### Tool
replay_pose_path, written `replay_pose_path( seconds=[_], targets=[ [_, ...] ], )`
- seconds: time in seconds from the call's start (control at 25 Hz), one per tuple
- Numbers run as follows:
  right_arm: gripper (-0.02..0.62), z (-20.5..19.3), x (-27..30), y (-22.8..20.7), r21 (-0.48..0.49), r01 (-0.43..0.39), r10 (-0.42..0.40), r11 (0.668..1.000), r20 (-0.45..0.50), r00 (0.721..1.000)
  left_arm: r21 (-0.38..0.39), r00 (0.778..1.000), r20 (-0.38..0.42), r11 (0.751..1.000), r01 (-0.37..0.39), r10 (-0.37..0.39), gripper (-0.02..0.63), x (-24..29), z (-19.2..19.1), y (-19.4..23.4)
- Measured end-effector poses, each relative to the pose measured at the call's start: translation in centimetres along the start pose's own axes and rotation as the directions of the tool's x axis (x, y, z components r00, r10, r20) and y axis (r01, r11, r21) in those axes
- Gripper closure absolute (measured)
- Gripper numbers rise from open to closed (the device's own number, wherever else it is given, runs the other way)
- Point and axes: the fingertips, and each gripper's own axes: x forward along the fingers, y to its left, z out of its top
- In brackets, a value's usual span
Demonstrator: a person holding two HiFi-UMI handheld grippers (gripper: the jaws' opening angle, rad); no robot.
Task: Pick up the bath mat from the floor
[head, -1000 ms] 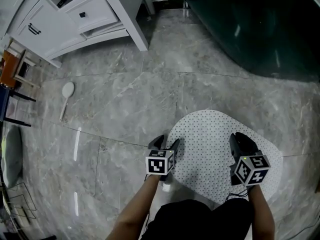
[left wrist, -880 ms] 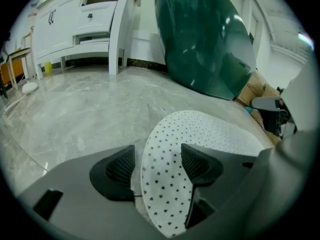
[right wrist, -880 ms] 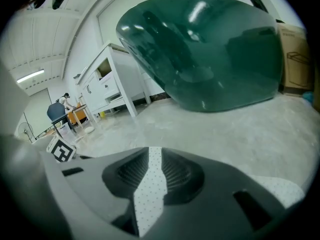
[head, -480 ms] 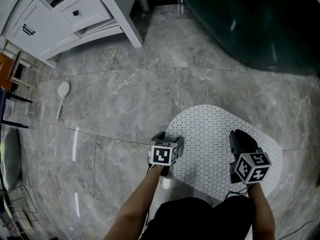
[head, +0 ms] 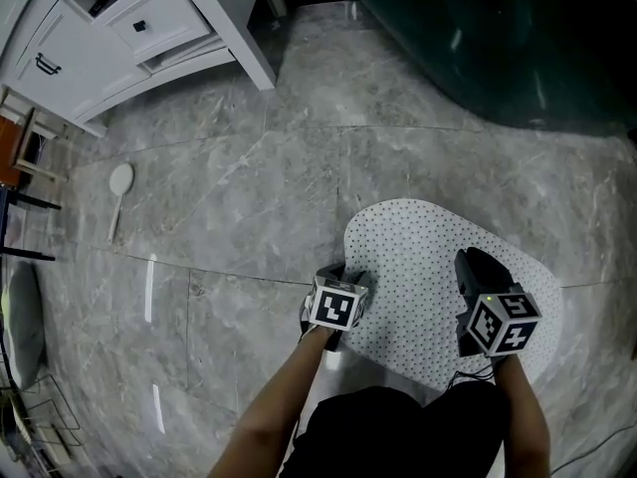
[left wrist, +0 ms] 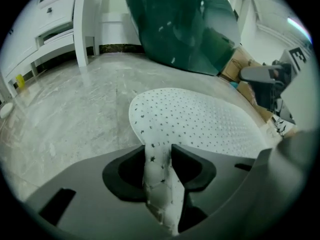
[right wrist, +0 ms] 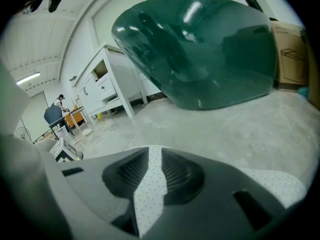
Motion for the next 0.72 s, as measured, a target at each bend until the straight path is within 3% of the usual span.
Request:
replay_pose_path(
  seconds=[0.2, 0.48, 0.72],
  targets=[
    [0.517, -0.3, -0.5, -0.7, 0.036, 0.021, -0.020, 0.999, -0.004, 1.000, -0.040, 0.998, -0.003, 0.997, 0.061, -0.062, 0.560, -0.4, 1.2, -3.0],
    [0.517, -1.1, -2.2, -3.4, 0.103, 0.069, -0.069, 0.992, -0.004, 0.998, -0.023, 0.985, 0.009, 0.985, 0.171, -0.171, 0.583, -2.2, 3.3, -6.2],
    [0.517, -3.7, -5.9, -8.0, 0.176, 0.179, -0.178, 0.968, -0.022, 0.984, 0.036, 0.953, 0.017, 0.953, 0.302, -0.303, 0.583, -3.3, 6.1, -11.6]
  ],
)
